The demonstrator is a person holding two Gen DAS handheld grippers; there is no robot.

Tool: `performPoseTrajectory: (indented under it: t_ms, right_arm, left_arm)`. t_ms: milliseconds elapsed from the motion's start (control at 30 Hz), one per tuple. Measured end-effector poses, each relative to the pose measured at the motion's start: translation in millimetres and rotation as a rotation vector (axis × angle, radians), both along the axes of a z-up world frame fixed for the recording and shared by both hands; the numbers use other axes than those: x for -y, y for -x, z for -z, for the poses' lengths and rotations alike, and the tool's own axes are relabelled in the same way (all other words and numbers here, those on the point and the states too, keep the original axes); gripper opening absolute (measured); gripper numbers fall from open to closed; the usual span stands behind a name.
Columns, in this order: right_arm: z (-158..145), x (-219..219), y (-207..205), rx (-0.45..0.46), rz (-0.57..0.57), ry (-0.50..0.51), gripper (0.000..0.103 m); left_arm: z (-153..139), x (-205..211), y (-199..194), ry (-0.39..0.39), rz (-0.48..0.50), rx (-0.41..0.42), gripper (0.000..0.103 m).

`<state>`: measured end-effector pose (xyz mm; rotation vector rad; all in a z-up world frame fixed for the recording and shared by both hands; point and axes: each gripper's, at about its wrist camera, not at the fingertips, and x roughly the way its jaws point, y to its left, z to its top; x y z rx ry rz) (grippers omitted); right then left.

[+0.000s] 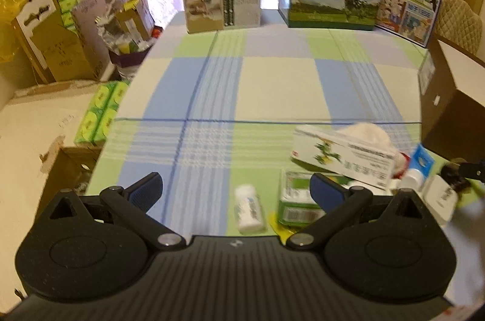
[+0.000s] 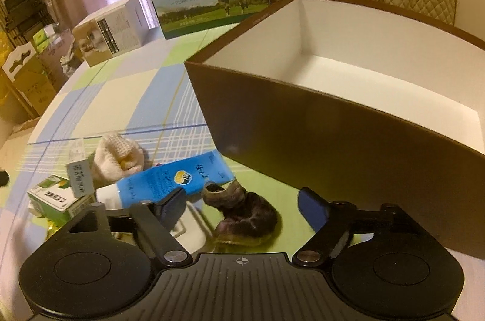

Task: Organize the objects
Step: 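Grasp the dark brown object with the right tool while the left tool grasps the white pill bottle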

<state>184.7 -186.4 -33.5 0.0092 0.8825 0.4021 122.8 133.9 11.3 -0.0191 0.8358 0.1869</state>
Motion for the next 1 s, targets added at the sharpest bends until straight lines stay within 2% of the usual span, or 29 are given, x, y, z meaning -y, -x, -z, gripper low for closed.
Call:
performPoseTrajectory:
  t_ms: [67, 333, 400, 467, 533, 1000]
  right_arm:
    - [6.5, -2.6, -5.1, -0.008, -0.015, 0.002, 0.067]
    - [30.7, -11.2, -15.5, -0.034, -0.051, 0.027, 0.054]
    - [34.3, -11.5, -16.2, -0.033, -0.061, 0.027, 0.046]
    - [35.3, -11.3, -14.8, -0.017, -0.073, 0.029, 0.034]
    - [35.7, -10.9, -13.6, -0.009, -0.084, 0.033, 0.029]
    - [36.1, -6.4, -13.8, -0.017, -0.064, -0.004, 0.027]
  left_arm:
    - [2.7, -5.8, -3.1, -0.011, -0.01, 0.009, 0.102]
    - [18.3, -31.4, -2.7, -0.003, -0.086, 0.012, 0.102]
    - [21.2, -33.8, -3.0, 0.012, -0.092, 0.004, 0.102]
    - [24.6, -35.2, -3.3, 0.021, -0.093, -0.005, 0.101]
    - [29.2, -35.7, -4.1, 0.023, -0.094, -0.02, 0.098]
    - [61.1, -31.2, -22.5, 0.079, 0.004, -0.098, 0.079]
